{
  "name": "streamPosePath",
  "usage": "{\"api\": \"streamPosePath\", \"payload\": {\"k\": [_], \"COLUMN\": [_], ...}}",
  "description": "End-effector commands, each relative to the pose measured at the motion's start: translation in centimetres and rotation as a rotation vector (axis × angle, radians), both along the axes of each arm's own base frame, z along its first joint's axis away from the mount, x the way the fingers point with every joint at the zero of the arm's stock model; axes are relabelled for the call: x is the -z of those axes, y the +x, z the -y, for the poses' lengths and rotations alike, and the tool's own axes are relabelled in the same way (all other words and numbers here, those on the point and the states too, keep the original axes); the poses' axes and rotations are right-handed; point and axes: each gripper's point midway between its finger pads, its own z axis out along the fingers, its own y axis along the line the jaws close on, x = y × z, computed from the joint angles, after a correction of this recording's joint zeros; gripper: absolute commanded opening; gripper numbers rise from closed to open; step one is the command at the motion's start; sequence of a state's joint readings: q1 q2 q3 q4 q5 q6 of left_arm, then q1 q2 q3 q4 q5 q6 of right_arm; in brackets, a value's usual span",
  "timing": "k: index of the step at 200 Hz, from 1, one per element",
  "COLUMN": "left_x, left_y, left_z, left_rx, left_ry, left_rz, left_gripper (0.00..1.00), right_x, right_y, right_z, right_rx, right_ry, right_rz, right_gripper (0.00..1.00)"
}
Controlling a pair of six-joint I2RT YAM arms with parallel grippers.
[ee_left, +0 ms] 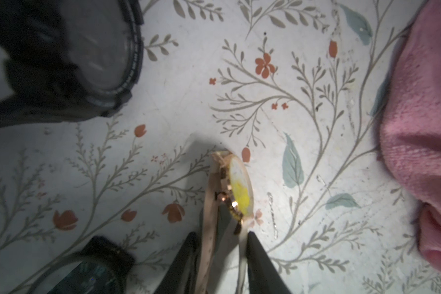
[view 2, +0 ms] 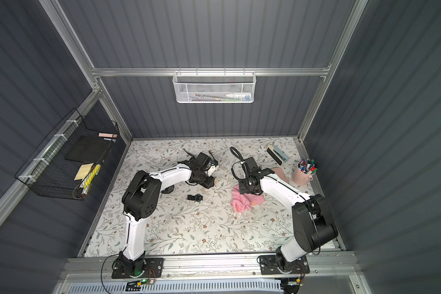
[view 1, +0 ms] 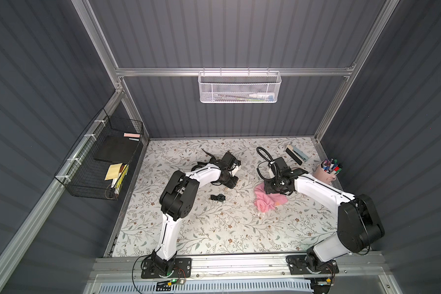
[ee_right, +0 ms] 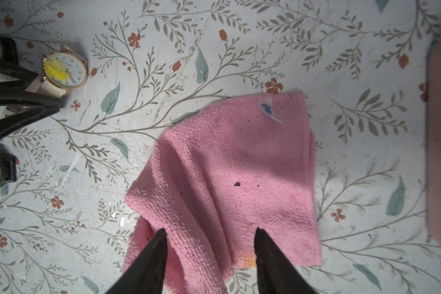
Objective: Wipe the watch dial
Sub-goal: Pick up the watch at the center of the board.
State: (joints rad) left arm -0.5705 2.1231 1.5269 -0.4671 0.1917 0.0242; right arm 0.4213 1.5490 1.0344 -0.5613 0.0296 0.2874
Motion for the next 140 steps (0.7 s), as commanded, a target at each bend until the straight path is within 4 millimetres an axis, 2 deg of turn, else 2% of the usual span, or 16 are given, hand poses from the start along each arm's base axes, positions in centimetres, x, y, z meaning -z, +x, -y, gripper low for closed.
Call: {"api": "streamPosePath", "payload": {"k": [1,85,140], "left_x": [2.2,3.2,2.7], "left_y": [-1.6,-3.6,-4.8], "left_z": [-0.2,1.1,1.5], "left_rx": [0.034,0.082,0.070], "left_ry": [0.004,-0.084,-0.159], "left_rz": [-0.077,-0.183,-0.263], "left_gripper": [0.29,0.10,0.07], "right_x": [-0.6,-0.9,0.5], "right_y": [0.1,-0.3,-0.8], "right_z": [0.3,0.2,-1.4], "right_rx": [0.014,0.011,-0.030], "right_ry": [-0.008,0.008,0.076], "right_rz": [0.000,-0.002,-0.047], "right_gripper": [0.57,0.56,0.52]}}
